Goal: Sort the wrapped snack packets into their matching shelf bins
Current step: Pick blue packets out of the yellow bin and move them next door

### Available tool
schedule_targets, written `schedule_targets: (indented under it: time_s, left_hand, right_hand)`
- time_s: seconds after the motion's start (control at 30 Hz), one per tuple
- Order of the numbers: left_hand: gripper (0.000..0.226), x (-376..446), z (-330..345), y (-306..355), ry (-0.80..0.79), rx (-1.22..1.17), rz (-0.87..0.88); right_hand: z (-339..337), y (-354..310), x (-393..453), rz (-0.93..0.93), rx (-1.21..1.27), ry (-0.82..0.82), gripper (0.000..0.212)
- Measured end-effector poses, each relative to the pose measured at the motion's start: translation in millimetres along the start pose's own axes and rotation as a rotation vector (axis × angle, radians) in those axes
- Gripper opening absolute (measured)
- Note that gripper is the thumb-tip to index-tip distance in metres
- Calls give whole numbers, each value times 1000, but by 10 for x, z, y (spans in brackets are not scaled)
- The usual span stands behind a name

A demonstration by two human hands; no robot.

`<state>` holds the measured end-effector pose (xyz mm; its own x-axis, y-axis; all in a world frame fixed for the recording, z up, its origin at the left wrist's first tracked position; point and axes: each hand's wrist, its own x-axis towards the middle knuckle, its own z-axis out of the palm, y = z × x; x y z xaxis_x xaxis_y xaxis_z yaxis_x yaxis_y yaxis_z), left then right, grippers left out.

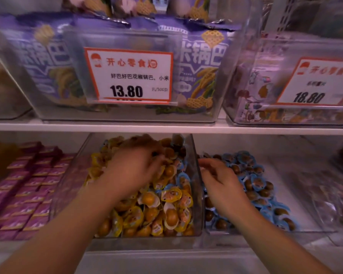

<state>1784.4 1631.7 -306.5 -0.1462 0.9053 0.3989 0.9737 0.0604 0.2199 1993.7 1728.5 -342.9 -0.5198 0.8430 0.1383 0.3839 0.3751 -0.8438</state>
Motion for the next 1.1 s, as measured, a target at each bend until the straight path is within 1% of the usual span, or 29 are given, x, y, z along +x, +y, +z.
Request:
schedule_targets:
  time_s: [0.07,0.1,0.13,0.17,0.2,0.3,0.37,0.4,0.43,0.5,0.53,0.6,0.63,0.67,0.77,0.8,0.87,0.93,1.0,1.1]
  left_hand:
    - [26,-20,75,203,-162,-221,76]
    - [27,-36,138,278,-259,-279,100]
    - [30,-51,207,320,-337,-290,115]
    - [34,-54,271,317,-378,-258,117]
    - [38,-50,317,287,-381,-198,101]
    - [48,16,353,149,-332,-22,-17]
    - [56,85,383,99,-296,-2,-79]
    - [63,119,409,88,-285,0,-104]
    - [73,157,434,84,-291,2,-123]
    - [93,240,462,90,-352,-31,-124]
    - [99,280,472,98,-393,-60,-110]
    - [102,335,495,120,-454,-83,-79]
    - [99,341,508,135,-461,-71,-70]
    - [91,335,522,157,-443,-54,-64]
    - [55,275,539,222,-317,-19,-3]
    - [50,261,543,232,-301,-4,22]
    - [50,237,569,221,-303,8,47]
    - [48,217,587,227,-313,-12,23]
    - [38,214,586,236,-297,-88,-12]
    - [17,229,463,198,-211,-256,-72]
  right_hand:
    - [2,-4,-1,-25,-16,15,28]
    - [1,-8,0,-35,-21,19,28]
    - [-2,-9,-3,-39,-25,19,28]
    - [-4,-9,-8,-40,-29,15,28]
    - [-6,-8,-15,-38,-30,10,28]
    - [-6,11,-32,-31,-18,5,27]
    - [-3,28,-36,-28,-13,4,25]
    - [-1,33,-38,-29,-14,6,25]
    - [2,36,-40,-32,-15,11,26]
    - [5,31,-44,-37,-4,21,33]
    - [8,30,-46,-37,6,21,36]
    - [14,36,-43,-37,23,13,36]
    - [16,41,-37,-38,30,8,34]
    - [16,43,-33,-36,36,3,33]
    - [10,44,-18,-30,43,-14,34]
    - [8,46,-13,-31,39,-23,36]
    - [10,57,-1,-33,37,-36,32]
    - [12,71,9,-33,27,-35,27]
    - [11,69,4,-34,20,-29,26]
    - [-7,54,-14,-38,19,-32,26]
